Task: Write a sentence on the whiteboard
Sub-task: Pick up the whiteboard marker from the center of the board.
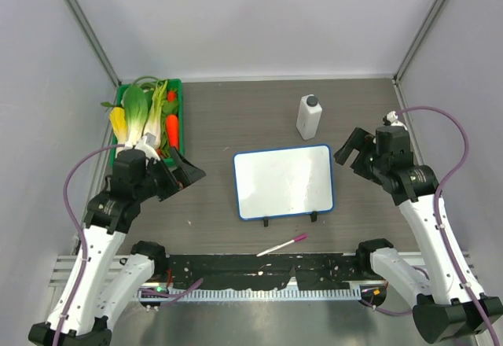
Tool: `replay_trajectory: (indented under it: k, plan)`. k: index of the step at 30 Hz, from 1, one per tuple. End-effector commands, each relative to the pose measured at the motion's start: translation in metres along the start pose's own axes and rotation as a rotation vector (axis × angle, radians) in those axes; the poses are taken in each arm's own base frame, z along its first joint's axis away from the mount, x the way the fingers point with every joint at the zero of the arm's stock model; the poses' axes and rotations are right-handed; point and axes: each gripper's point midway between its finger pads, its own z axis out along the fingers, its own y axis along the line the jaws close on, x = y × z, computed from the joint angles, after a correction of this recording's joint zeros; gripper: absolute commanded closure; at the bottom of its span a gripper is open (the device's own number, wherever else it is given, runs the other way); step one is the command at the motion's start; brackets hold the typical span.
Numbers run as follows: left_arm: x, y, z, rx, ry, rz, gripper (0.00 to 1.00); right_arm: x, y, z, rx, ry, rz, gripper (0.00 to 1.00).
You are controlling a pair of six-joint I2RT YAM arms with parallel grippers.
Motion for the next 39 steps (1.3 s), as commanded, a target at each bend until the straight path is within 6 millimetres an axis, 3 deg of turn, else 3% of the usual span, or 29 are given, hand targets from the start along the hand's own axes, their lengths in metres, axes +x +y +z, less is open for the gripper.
replay_trajectory:
  k: [1, 9, 14, 20, 25, 29, 33, 39]
  plan:
    - [0.011, -0.016, -0.014, 0.124, 0.030, 0.115, 0.01, 0.007, 0.009, -0.013, -0.074, 0.024, -0.043, 0.05]
    - [0.015, -0.039, -0.015, 0.260, 0.105, 0.320, 0.00, -0.004, 0.011, -0.018, -0.079, -0.027, -0.070, 0.04]
    - [0.018, -0.073, -0.017, 0.351, 0.155, 0.467, 0.01, 0.003, 0.007, -0.017, -0.084, -0.024, -0.067, 0.04]
    - [0.044, -0.095, 0.007, 0.294, 0.234, 0.596, 0.04, 0.018, 0.006, -0.018, -0.123, -0.004, -0.044, 0.00]
    - [0.083, -0.113, 0.032, 0.231, 0.296, 0.734, 0.05, 0.028, 0.006, -0.013, -0.142, 0.008, 0.001, 0.00]
    - [0.134, -0.119, 0.048, 0.190, 0.378, 0.883, 0.09, 0.029, 0.002, -0.008, -0.114, 0.014, 0.018, 0.01]
    - [0.186, -0.106, 0.069, 0.122, 0.445, 1.002, 0.13, 0.029, -0.002, -0.003, -0.084, 0.021, 0.017, 0.01]
    - [0.233, -0.091, 0.088, 0.091, 0.491, 1.082, 0.17, 0.039, -0.009, 0.005, -0.047, 0.071, 0.002, 0.00]
